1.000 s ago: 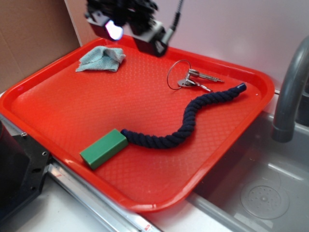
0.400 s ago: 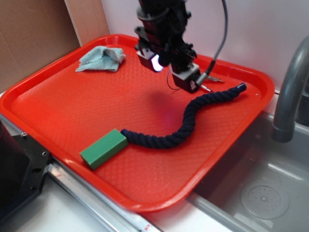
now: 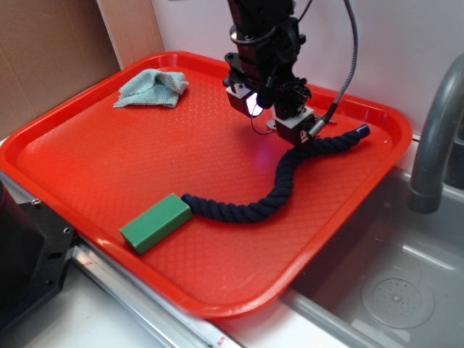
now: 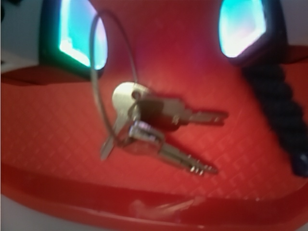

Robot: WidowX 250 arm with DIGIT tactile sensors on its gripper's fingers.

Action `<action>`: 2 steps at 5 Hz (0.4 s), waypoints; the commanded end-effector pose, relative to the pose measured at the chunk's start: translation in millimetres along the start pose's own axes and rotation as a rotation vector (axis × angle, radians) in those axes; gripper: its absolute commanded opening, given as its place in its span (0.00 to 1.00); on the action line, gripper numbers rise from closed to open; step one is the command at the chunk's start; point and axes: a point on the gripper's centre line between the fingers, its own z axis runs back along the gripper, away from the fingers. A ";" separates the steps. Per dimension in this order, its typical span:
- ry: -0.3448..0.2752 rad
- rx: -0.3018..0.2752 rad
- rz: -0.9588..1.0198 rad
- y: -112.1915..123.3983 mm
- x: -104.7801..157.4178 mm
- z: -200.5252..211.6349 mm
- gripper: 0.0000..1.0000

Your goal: Grab the silver keys.

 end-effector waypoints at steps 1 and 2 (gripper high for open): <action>-0.012 0.068 0.044 -2.1 11.4 3.5 0.00; 0.004 0.091 0.069 -0.9 10.6 3.0 0.00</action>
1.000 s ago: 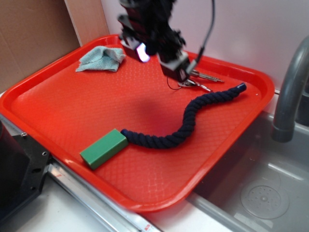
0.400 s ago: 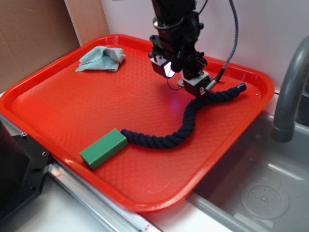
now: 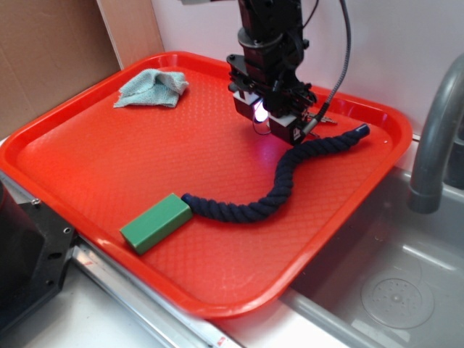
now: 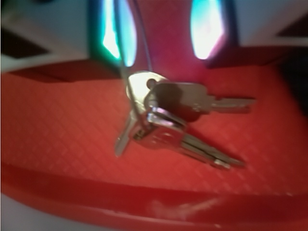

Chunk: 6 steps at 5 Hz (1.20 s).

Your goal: Grab the silver keys.

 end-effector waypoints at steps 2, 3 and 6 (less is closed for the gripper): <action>0.025 0.080 0.206 8.4 1.0 47.0 0.00; 0.040 0.065 0.269 22.2 -13.4 87.5 0.00; 0.009 -0.086 0.365 60.6 -92.4 177.4 0.00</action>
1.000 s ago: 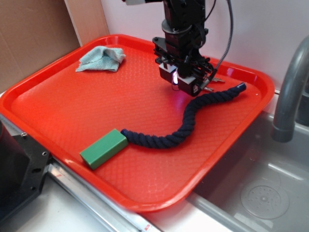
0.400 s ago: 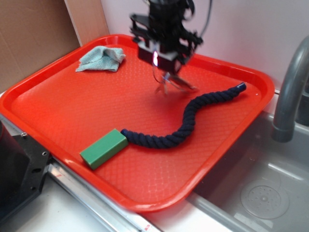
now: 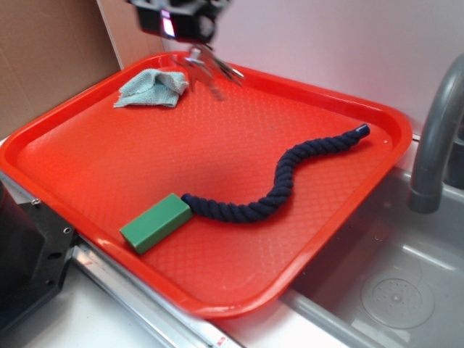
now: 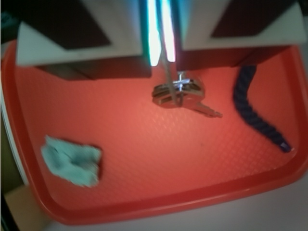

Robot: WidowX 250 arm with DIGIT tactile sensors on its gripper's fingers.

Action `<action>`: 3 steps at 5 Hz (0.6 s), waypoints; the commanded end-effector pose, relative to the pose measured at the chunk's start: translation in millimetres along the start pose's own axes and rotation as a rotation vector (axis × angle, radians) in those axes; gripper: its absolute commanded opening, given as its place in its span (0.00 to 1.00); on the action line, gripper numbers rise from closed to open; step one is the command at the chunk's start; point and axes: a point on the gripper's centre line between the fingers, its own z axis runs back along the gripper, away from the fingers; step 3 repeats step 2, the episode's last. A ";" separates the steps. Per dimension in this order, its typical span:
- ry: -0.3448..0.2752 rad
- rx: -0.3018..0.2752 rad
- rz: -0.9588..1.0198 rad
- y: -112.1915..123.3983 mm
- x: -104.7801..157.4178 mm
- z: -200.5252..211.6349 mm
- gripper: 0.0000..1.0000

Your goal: Grab the silver keys.

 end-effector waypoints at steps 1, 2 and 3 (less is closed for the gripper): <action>0.015 -0.088 0.012 26.9 -22.0 24.4 0.00; 0.039 -0.054 0.010 26.4 -18.9 21.1 0.00; 0.039 -0.054 0.010 26.4 -18.9 21.1 0.00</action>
